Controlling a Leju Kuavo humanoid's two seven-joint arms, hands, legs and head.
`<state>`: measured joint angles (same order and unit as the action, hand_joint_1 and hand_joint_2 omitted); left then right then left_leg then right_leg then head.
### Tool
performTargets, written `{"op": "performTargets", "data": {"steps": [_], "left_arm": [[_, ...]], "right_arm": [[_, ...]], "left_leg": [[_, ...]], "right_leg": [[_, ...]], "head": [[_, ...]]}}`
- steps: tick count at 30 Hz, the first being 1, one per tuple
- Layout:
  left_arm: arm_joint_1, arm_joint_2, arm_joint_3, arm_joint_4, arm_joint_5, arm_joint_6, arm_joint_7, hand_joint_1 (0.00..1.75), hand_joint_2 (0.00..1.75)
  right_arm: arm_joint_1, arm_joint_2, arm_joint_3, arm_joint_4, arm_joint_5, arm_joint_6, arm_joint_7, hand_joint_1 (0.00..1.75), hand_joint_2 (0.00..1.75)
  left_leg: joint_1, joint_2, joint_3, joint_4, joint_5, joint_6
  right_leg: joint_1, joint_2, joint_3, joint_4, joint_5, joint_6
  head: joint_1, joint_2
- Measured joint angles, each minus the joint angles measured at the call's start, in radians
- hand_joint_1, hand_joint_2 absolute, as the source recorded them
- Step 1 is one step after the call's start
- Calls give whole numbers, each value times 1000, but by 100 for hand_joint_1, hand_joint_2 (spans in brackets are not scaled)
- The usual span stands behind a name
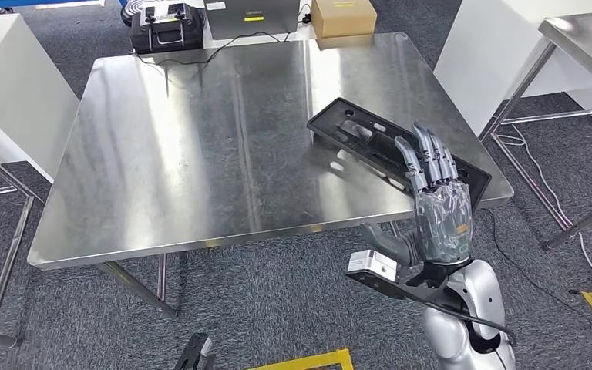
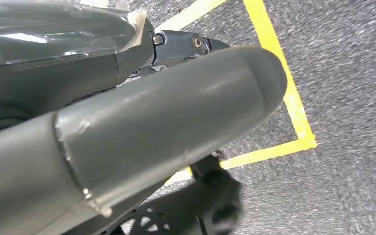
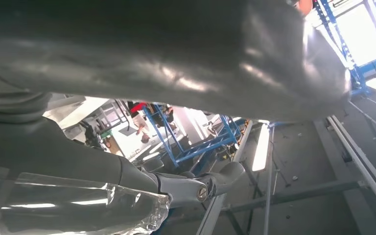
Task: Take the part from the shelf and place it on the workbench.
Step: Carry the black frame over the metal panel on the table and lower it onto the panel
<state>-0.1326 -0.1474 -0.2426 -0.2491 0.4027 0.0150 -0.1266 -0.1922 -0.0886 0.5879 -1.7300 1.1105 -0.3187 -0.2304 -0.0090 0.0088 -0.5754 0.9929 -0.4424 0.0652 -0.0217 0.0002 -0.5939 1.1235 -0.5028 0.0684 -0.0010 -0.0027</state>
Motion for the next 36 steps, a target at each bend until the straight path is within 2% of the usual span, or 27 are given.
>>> {"op": "performTargets", "data": {"steps": [1,2,4,6,7,9,10,11,12,13,15,17,18,20,21,22,24,25,26,27,28,29,30,32,33,34,36], "left_arm": [[-1,0,0,0,-1,-2,0,0,0],[-1,1,0,0,-2,-3,-1,0,0],[-2,2,0,0,-4,-5,-2,0,0],[-2,4,0,0,-6,-5,-2,0,0],[-2,4,0,1,-7,-5,-2,0,0],[-2,6,0,1,-8,-5,-3,0,0],[-2,6,0,1,-8,-5,-3,0,0],[-2,7,0,1,-8,-5,-3,0,0],[-2,8,0,1,-9,-5,-3,0,0],[-2,8,0,2,-10,-5,-3,0,0],[-4,8,0,2,-12,-5,-3,0,0],[-6,8,0,2,-12,-5,-3,0,0],[-6,8,0,2,-12,-5,-3,0,0],[-6,7,0,3,-12,-4,-3,0,0],[-7,6,0,3,-12,-4,-3,0,0],[-8,4,0,3,-13,-4,-3,0,0],[-9,1,0,3,-13,-4,-3,0,0],[-9,0,0,3,-13,-4,-3,0,0],[-8,-1,0,3,-13,-3,-3,0,0],[-8,-2,0,3,-13,-3,-5,0,0],[-7,-3,0,3,-13,0,-8,0,0],[-6,-5,0,3,-13,3,-12,0,0],[-5,-8,0,3,-14,7,-18,0,0],[-2,-17,0,3,-14,13,-26,0,0],[0,-21,-1,3,-14,14,-28,0,0],[1,-23,-1,3,-14,14,-29,0,0],[5,-25,-1,4,-14,14,-30,0,0]], "right_arm": [[0,0,0,0,0,-1,0,0,0],[0,0,-1,0,0,-2,0,0,0],[1,-1,-2,0,0,-5,0,0,0],[0,-2,-4,0,-1,-7,0,0,0],[-1,-1,-4,0,-1,-8,0,0,0],[-3,-1,-4,0,-1,-9,0,0,0],[-2,-1,-4,0,-2,-9,0,0,0],[-2,-1,-4,0,-1,-9,0,0,0],[-2,-1,-4,0,-1,-10,0,0,0],[-1,-1,-4,0,-1,-10,0,0,0],[-2,-1,-5,0,-1,-12,0,0,0],[-3,-1,-5,0,-1,-13,0,0,0],[-4,0,-5,0,-1,-14,0,0,0],[-5,1,-5,0,-1,-15,0,0,0],[-5,0,-6,1,-1,-15,0,0,0],[-5,0,-8,1,-1,-15,0,0,0],[-6,-2,-11,3,-2,-15,0,0,0],[-6,-2,-12,5,-2,-16,0,0,0],[-6,-3,-12,7,-2,-16,0,0,0],[-5,-4,-13,9,-3,-16,-1,0,0],[-5,-4,-13,11,-3,-17,-2,0,0],[-5,-4,-13,13,-4,-18,-3,0,0],[-4,-5,-14,14,-5,-19,-5,0,0],[-4,-5,-14,16,-6,-23,-9,0,0],[-4,-5,-14,16,-6,-25,-11,0,0],[-4,-5,-14,16,-6,-27,-13,0,0],[-3,-6,-14,18,-6,-31,-14,0,0]], "left_leg": [[-1,0,-9,7,3,-4],[-3,-1,-16,13,7,-9],[-4,-2,-25,20,15,-19],[-1,-6,-35,32,8,-30],[2,-8,-46,54,-18,-36],[8,-12,-79,148,-106,-49],[12,-12,-96,209,-146,-55],[16,-12,-105,257,-167,-59],[19,-12,-103,282,-169,-62],[22,-12,-81,268,-150,-64],[25,-12,7,151,-101,-62],[21,-14,83,35,-88,-54],[17,-16,96,10,-92,-49],[10,-18,87,5,-80,-35],[9,-15,79,1,-70,-27],[9,-13,68,-2,-57,-18],[10,-8,43,-6,-31,-5],[9,-7,29,-5,-20,-1],[8,-6,14,-5,-7,1],[6,-5,-1,-4,5,2],[4,-4,-16,-3,17,2],[3,-4,-31,-1,28,0],[2,-5,-45,2,38,-2],[-1,-6,-66,9,55,-11],[-3,-6,-72,12,63,-16],[-3,-6,-76,12,71,-21],[1,-8,-80,13,77,-31]], "right_leg": [[2,1,42,-60,6,-2],[4,2,66,-101,6,-7],[9,4,72,-116,9,-21],[1,2,60,-120,20,-39],[-2,0,53,-121,28,-51],[-4,-2,33,-122,46,-67],[-3,-3,21,-121,55,-69],[-3,-3,9,-120,65,-68],[-3,-3,-3,-119,74,-66],[-3,-3,-15,-118,82,-63],[-5,-3,-34,-116,99,-54],[-4,-3,-44,-116,115,-40],[-4,-3,-45,-117,122,-33],[-4,-3,-47,-123,139,-16],[-5,-3,-52,-121,138,-11],[-4,-2,-62,-108,123,-12],[-5,-2,-94,-26,45,-27],[-4,-2,-110,39,-1,-34],[-3,-2,-119,101,-33,-35],[-3,-2,-118,144,-44,-31],[-3,-2,-102,157,-36,-22],[-2,-2,-69,135,-17,-13],[-2,-2,-21,80,0,-7],[4,-1,81,-60,-5,-11],[7,-1,109,-110,-16,-17],[11,-1,119,-134,-25,-23],[8,-3,107,-141,-15,-38]], "head": [[-1,0],[-1,0],[-1,0],[-1,0],[-2,0],[-6,0],[-7,0],[-7,0],[-7,0],[-7,0],[-7,0],[-6,0],[-7,0],[-7,0],[-9,0],[-7,0],[-4,0],[-2,0],[-1,0],[0,0],[0,0],[1,0],[0,0],[0,0],[-1,0],[-2,0],[-3,0]]}}
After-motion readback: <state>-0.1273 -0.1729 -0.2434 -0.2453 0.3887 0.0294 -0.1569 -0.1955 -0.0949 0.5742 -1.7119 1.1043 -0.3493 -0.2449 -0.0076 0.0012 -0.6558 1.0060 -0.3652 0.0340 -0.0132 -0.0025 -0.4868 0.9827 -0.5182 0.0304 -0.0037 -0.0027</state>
